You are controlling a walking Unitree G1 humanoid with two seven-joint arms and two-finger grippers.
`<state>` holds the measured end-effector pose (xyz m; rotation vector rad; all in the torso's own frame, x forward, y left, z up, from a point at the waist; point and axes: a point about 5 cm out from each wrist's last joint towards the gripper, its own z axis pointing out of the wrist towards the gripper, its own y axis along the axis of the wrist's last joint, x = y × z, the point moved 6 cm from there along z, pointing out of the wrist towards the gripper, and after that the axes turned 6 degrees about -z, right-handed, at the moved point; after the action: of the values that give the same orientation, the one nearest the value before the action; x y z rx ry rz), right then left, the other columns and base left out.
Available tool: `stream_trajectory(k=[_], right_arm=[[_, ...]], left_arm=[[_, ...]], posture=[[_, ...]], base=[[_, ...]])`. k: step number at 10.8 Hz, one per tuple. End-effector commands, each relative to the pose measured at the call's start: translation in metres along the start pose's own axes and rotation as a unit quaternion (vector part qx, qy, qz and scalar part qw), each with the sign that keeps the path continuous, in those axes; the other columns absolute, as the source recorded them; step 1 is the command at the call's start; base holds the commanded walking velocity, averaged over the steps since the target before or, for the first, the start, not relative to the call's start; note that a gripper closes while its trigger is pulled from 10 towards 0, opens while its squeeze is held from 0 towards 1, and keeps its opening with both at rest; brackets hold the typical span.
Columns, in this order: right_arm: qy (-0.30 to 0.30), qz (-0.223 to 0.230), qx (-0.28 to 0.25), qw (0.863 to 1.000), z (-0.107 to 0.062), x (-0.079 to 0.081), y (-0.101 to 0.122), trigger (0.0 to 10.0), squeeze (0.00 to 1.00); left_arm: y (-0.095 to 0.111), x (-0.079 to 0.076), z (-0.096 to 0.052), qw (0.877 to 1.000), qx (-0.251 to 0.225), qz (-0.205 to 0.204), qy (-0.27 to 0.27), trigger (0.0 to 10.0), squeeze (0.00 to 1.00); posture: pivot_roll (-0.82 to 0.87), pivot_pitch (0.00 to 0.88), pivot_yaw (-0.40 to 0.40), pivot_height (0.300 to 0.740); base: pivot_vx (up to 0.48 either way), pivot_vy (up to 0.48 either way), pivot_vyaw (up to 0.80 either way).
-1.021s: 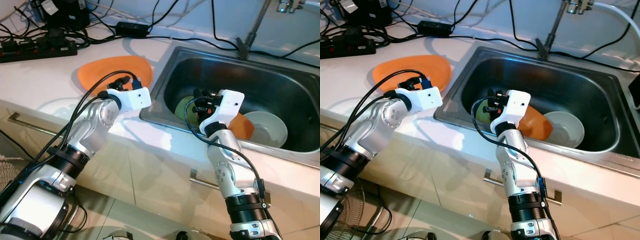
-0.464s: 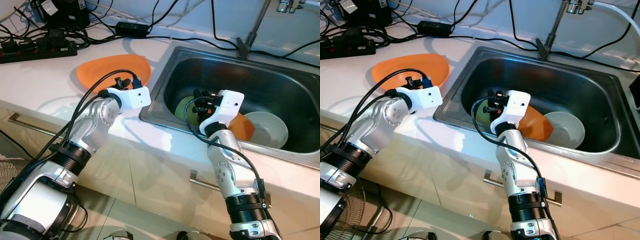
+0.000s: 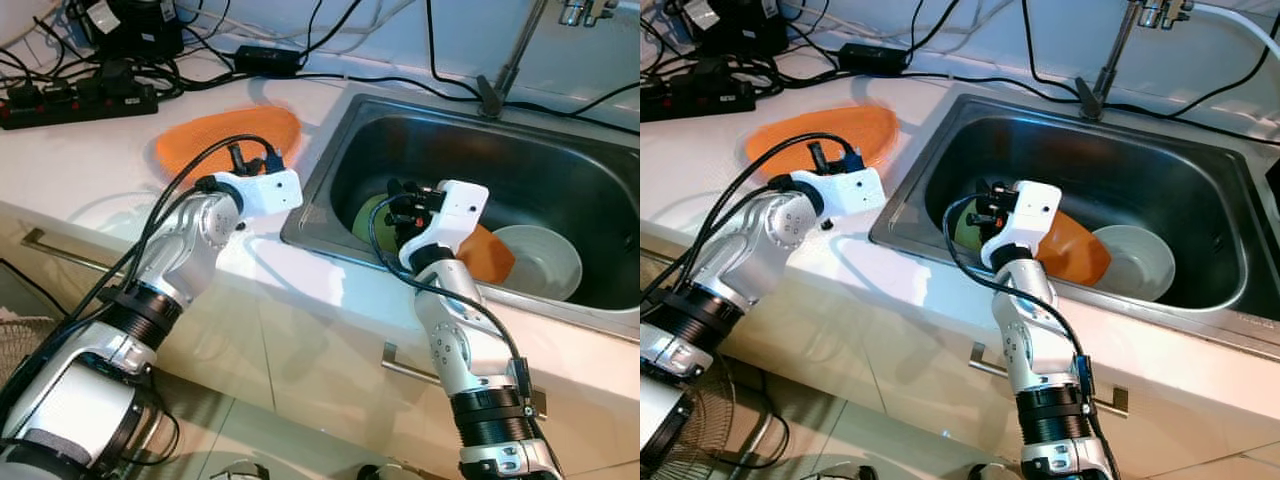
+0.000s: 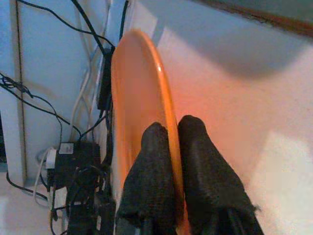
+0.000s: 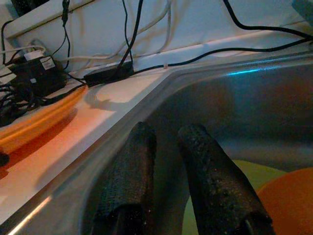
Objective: Kitchen organization
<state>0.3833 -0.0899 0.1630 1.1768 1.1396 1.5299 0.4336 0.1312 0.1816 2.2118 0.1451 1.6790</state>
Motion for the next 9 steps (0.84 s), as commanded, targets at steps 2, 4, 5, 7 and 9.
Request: stream_trajectory(k=[2, 4, 5, 7, 9], right_arm=[[-0.001, -0.003, -0.004, 1.0, 0.001, -0.001, 0.004, 10.0, 0.0], [-0.001, -0.003, -0.003, 1.0, 0.001, -0.001, 0.003, 10.0, 0.0], [-0.002, -0.002, -0.003, 1.0, 0.001, -0.001, 0.004, 10.0, 0.0], [-0.005, 0.001, -0.005, 1.0, 0.003, -0.002, 0.006, 10.0, 0.0], [-0.007, 0.005, -0.013, 1.0, 0.007, -0.004, 0.014, 10.0, 0.0]], left_arm=[[-0.015, -0.037, 0.0, 0.998, 0.027, 0.0, -0.055, 0.0, 0.0], [-0.002, -0.007, 0.0, 0.998, 0.002, 0.054, 0.018, 0.0, 0.0], [0.013, 0.012, -0.002, 0.993, -0.032, 0.086, 0.068, 0.0, 0.0], [0.041, 0.02, -0.008, 0.987, -0.094, 0.087, 0.102, 10.0, 0.0], [0.063, 0.02, -0.014, 0.979, -0.139, 0.081, 0.124, 10.0, 0.0]], posture=[[0.05, 0.077, -0.029, 0.74], [0.06, 0.075, -0.029, 0.74], [0.06, 0.076, -0.029, 0.74], [0.05, 0.075, -0.03, 0.74], [0.05, 0.073, -0.032, 0.74]], base=[[0.0, 0.0, 0.0], [0.0, 0.0, 0.0], [0.0, 0.0, 0.0], [0.0, 0.0, 0.0], [0.0, 0.0, 0.0]])
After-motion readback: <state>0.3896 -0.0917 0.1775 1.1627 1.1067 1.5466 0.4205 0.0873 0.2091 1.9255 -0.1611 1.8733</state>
